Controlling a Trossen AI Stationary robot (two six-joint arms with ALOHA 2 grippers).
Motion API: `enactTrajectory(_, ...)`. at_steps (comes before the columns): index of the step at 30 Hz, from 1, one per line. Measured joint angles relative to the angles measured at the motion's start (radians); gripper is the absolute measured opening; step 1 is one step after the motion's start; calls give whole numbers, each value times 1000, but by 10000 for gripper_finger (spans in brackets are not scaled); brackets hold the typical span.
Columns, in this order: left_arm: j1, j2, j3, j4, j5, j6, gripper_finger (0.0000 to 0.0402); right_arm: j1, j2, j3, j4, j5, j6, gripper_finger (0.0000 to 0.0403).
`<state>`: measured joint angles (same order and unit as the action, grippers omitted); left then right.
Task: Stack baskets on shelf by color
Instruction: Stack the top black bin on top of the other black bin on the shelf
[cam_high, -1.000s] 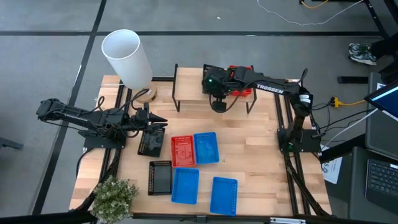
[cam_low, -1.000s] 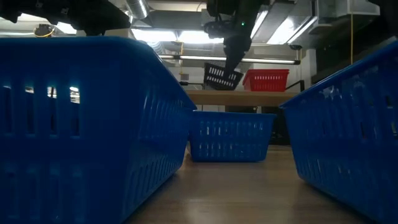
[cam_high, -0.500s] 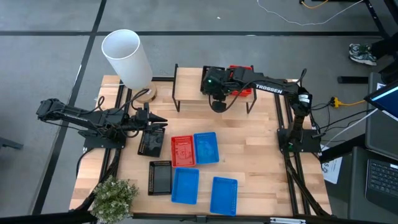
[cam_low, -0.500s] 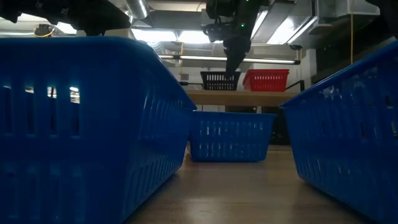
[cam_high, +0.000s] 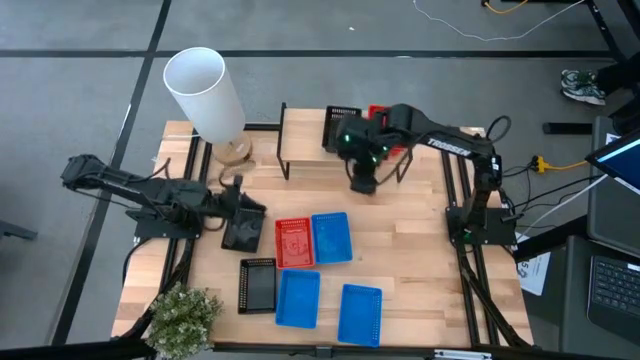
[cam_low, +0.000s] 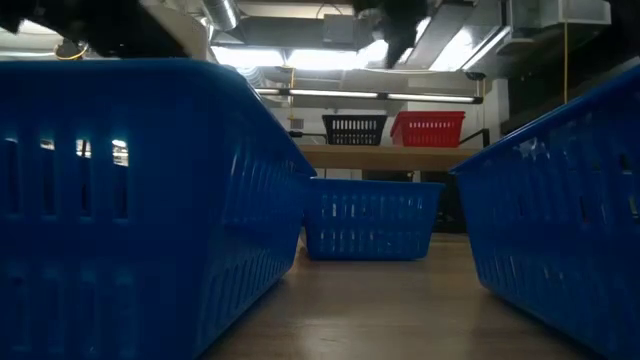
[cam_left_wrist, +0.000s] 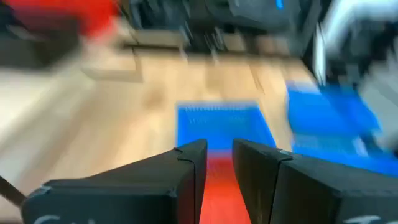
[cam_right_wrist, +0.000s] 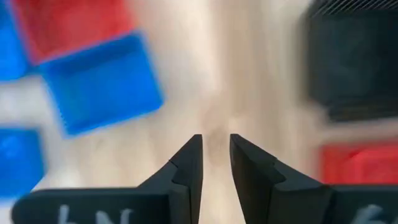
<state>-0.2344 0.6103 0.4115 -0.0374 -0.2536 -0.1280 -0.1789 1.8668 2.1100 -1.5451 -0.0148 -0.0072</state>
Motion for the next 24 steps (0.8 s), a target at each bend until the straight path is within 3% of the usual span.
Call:
enactTrajectory(6, -178, 128, 237, -555, -36, -197, 69, 104, -29, -74, -5, -7, -12, 79)
enactTrajectory(9, -249, 226, 305, -739, 21, -337, 69, 146, -33, -134, -13, -6, 14, 79)
enactTrajectory(14, -331, 365, 301, -783, 124, -402, 69, 194, -32, -247, 34, -6, 55, 79)
enactTrajectory(24, -363, 556, 299, -782, 104, -388, 69, 239, -31, -396, 56, -5, 121, 79)
